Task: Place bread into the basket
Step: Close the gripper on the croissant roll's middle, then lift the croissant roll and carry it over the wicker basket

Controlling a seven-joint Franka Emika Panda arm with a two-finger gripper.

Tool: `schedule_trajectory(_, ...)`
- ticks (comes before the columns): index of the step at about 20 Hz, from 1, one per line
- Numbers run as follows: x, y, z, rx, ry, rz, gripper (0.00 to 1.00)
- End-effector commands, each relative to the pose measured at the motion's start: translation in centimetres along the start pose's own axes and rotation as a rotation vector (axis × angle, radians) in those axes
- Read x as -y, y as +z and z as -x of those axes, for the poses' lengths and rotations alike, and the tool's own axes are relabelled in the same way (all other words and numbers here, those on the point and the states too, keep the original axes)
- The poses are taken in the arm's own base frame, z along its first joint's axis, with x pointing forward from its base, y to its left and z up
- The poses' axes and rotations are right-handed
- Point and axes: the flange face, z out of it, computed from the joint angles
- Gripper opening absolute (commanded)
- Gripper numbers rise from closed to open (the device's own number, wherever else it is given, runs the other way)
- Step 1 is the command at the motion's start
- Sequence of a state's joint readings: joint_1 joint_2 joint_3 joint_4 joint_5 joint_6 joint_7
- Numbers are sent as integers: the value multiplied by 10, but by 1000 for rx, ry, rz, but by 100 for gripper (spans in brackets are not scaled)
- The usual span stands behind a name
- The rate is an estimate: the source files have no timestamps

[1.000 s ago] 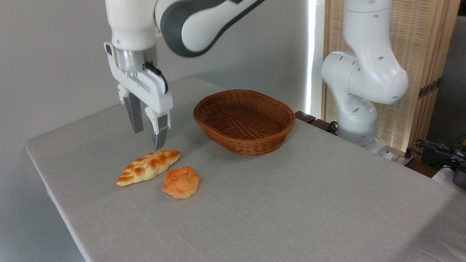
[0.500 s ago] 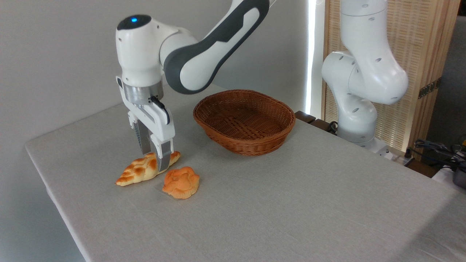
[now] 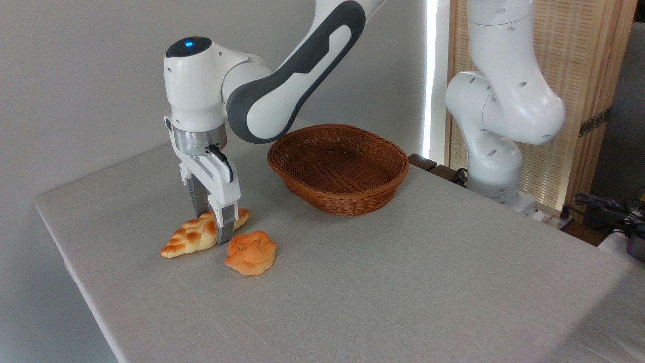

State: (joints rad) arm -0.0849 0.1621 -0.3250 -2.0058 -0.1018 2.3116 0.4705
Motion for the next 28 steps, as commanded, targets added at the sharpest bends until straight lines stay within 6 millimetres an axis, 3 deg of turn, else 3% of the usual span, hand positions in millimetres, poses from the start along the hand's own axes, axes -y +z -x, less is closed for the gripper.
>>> schedule_trajectory(1,2,-2,0,-11,11,-16,26)
schedule_trajectory(10,3,-11,-2,-22,8,-24,27)
schedule_trajectory(14,0,-59,2,-40,-5,-46,27)
schedule_trajectory(15,-7,-79,5,-35,-12,-40,27)
schedule_trajectory(19,-36,-119,22,26,-18,20,28)
schedule_trajectory(22,-57,-134,40,123,1,58,29)
schedule_trajectory(25,-97,-155,70,248,37,93,31)
schedule_trajectory(28,-130,-152,95,296,61,113,31)
